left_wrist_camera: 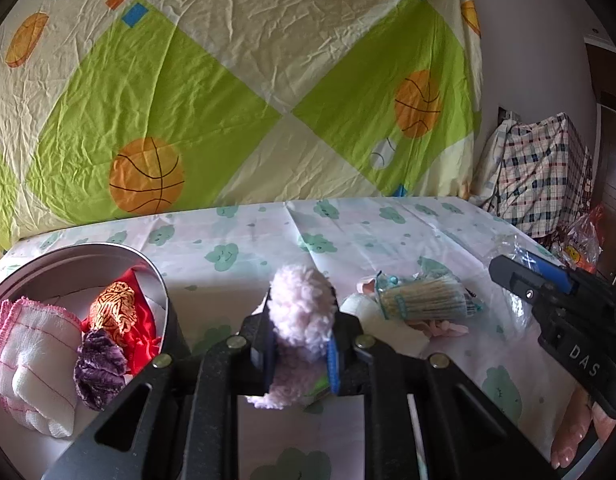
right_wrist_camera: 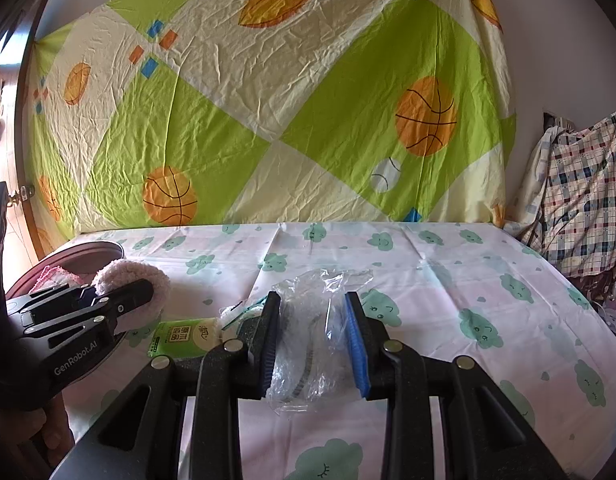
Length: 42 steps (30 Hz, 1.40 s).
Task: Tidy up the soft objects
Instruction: 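Carry the pink pad and plastic bag over the dark tin with both tools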
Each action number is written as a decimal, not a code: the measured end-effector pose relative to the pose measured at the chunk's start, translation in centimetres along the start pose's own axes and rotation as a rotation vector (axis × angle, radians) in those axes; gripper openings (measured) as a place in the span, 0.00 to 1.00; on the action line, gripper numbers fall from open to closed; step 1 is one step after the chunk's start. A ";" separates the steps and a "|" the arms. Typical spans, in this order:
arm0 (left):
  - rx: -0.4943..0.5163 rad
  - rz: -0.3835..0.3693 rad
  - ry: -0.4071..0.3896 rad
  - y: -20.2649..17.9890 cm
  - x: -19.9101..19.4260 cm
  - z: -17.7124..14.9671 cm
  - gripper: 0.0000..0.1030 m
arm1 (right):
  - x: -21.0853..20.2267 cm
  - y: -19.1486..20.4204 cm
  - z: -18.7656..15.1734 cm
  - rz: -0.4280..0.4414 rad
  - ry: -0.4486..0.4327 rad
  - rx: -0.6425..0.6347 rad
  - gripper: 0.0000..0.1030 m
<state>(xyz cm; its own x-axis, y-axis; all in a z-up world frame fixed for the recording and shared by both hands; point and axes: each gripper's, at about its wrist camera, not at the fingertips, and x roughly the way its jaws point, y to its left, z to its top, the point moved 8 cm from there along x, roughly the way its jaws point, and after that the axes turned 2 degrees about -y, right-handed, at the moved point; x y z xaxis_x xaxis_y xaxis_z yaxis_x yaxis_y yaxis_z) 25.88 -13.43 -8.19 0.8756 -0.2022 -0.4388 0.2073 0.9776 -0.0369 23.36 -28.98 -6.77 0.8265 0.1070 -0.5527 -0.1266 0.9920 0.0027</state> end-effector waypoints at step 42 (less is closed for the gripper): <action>-0.100 0.125 -0.153 6.5 -8.0 -1.4 0.17 | -2.6 6.8 0.4 0.101 -0.111 -0.063 0.32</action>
<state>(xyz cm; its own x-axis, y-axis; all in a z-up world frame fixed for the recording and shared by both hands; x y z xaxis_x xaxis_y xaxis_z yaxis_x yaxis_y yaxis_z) 19.58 -5.38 -6.17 0.9493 -0.0780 -0.3045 0.0553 0.9951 -0.0825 20.55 -22.45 -5.01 0.8628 0.2165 -0.4569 -0.2436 0.9699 -0.0004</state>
